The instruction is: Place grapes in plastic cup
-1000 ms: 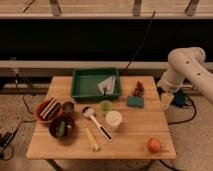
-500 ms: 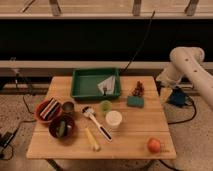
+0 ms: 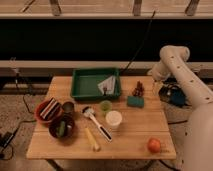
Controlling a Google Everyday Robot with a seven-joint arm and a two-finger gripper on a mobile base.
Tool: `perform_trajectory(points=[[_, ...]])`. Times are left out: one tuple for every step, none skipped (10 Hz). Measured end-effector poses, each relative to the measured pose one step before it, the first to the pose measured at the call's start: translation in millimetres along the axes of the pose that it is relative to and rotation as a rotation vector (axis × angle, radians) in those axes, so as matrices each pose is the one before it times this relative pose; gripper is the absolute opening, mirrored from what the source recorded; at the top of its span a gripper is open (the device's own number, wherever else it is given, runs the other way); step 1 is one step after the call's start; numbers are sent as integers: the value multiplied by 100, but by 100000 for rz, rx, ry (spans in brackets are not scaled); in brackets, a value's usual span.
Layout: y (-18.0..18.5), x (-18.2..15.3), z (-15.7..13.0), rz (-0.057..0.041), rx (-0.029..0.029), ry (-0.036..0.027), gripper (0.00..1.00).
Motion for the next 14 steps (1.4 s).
perform_trajectory(points=[[-264, -204, 1121, -2228, 1872, 870, 80], [-252, -378, 475, -1547, 1580, 242, 80], [-602, -1100, 937, -3106, 2173, 115, 80], [-601, -349, 356, -2214, 1351, 832, 80], [-627, -272, 433, -2228, 605, 1152, 80], [-1067, -383, 733, -3540, 234, 2006, 80], [-687, -304, 662, -2412, -405, 935, 80], [-620, -123, 605, -2183, -470, 1186, 80], [-412, -128, 912, -2514, -1179, 1128, 80], [-119, 55, 957, -2332, -1527, 1591, 80], [63, -240, 969, -2158, -1751, 904, 80], [92, -253, 692, -1972, -1639, 862, 80], [343, -416, 1104, -2285, -2499, 580, 80], [213, -174, 413, -1481, -1644, 488, 79]])
